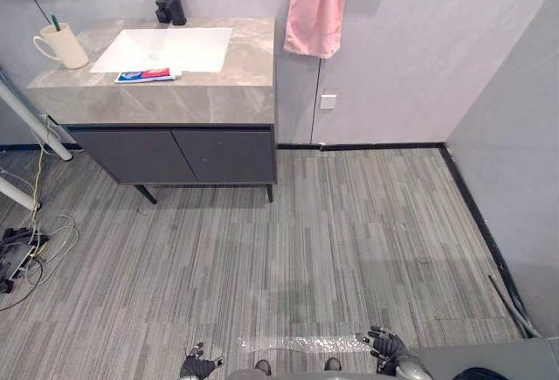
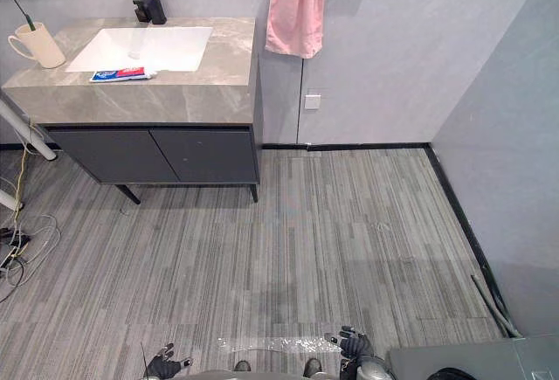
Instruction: Organize washtable
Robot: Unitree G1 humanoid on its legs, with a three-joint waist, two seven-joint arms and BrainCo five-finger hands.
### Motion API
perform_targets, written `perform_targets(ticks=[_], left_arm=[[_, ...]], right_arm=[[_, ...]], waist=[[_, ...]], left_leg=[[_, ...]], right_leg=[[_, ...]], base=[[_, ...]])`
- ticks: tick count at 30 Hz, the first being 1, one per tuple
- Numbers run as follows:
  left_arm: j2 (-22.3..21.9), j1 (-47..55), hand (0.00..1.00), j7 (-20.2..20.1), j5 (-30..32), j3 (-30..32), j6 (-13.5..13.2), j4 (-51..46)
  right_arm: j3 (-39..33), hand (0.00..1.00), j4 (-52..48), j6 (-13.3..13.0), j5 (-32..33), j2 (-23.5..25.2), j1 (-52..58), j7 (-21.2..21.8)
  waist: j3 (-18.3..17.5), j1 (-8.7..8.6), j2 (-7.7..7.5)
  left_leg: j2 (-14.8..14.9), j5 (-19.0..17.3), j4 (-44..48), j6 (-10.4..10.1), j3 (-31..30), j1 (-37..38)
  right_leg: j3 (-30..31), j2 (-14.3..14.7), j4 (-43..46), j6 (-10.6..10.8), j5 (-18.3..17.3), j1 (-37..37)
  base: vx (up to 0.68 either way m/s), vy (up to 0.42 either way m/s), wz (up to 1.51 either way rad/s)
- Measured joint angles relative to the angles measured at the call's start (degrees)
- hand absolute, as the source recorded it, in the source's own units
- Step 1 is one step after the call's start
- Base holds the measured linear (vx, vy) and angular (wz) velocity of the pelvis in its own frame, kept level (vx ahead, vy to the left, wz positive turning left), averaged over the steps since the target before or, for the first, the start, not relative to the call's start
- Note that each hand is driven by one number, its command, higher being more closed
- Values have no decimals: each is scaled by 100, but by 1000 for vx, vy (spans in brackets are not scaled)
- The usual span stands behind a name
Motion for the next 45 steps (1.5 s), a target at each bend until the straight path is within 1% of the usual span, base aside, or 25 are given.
perform_targets(ticks=[3,22,26,32,35,37,38,40,41,42,43,44,45], left_arm=[[16,-4,0,6,5,0,0,-2],[22,-10,0,29,41,-27,-6,-3],[69,-28,0,25,39,-182,-7,-3],[89,-43,0,0,-11,-242,-9,-3],[99,-86,0,-1,-14,-242,-9,-3],[139,-173,0,0,-16,-237,-8,-3],[154,-206,0,0,-16,-235,-8,-3],[147,-254,0,-3,-22,-225,-8,-7],[177,-279,0,-3,-25,-210,-8,-17],[190,-312,0,-2,-25,-197,-11,-43],[127,-359,0,0,-49,-110,-12,-118],[103,-355,0,1,-82,-106,-13,-130],[87,-355,0,2,-99,-103,-13,-136]], right_arm=[[-6,0,-1,0,-6,12,0,-8],[-344,0,-1,-1,76,16,14,-26],[-357,0,-1,-1,106,17,15,-19],[-375,0,-6,0,144,20,28,-1],[-374,0,-6,1,269,29,27,1],[-374,0,-11,1,319,65,27,1],[-372,0,-12,0,349,68,29,2],[-364,0,-53,-1,448,68,42,6],[-366,0,-63,-1,487,85,37,2],[-365,0,-70,-1,510,108,37,3],[-365,0,-176,4,543,74,39,1],[-361,0,-240,0,577,57,35,0],[-362,0,-274,-1,582,45,43,-2]], waist=[[17,1,-28],[17,-2,-29],[19,-5,-32],[19,-7,-35],[47,-7,-57],[84,-1,-121],[91,3,-133],[107,-2,-86],[156,0,-118],[189,11,-141],[263,50,-29],[308,64,-43],[314,98,-6]], left_leg=[[-19,0,0,0,12,9],[-15,-3,0,0,140,48],[-9,-4,0,1,200,55],[1,-3,0,2,206,6],[25,-7,12,0,210,-64],[67,-205,357,22,208,-255],[133,-457,831,-2,209,-473],[315,-854,1714,-118,247,-806],[379,-911,2276,-197,304,-1082],[437,-909,2703,-198,392,-1268],[722,-865,4022,-226,568,-1782],[776,-898,4389,-236,557,-2014],[776,-945,4597,-212,522,-2143]], right_leg=[[6,-20,0,0,0,4],[114,-12,-2,-23,16,-6],[171,-3,-4,-52,36,-25],[172,8,-20,-63,44,-82],[168,31,-25,-66,41,-101],[157,48,-7,-125,-2,-109],[160,77,-6,-154,-41,-111],[177,164,-10,-247,-175,-105],[183,167,-23,-284,-207,-119],[206,164,-17,-295,-223,-103],[357,225,159,-371,-348,-81],[433,230,229,-391,-408,-58],[503,220,280,-403,-456,-48]], base=[[-28,-2,-1],[-35,-13,-3],[-45,-22,-8],[-37,-21,-1],[-14,-21,1],[-15,-33,1],[25,-39,-5],[41,-42,-6],[19,-32,-2],[33,-59,-21],[50,-48,-33],[97,-22,-42],[140,50,-46]])
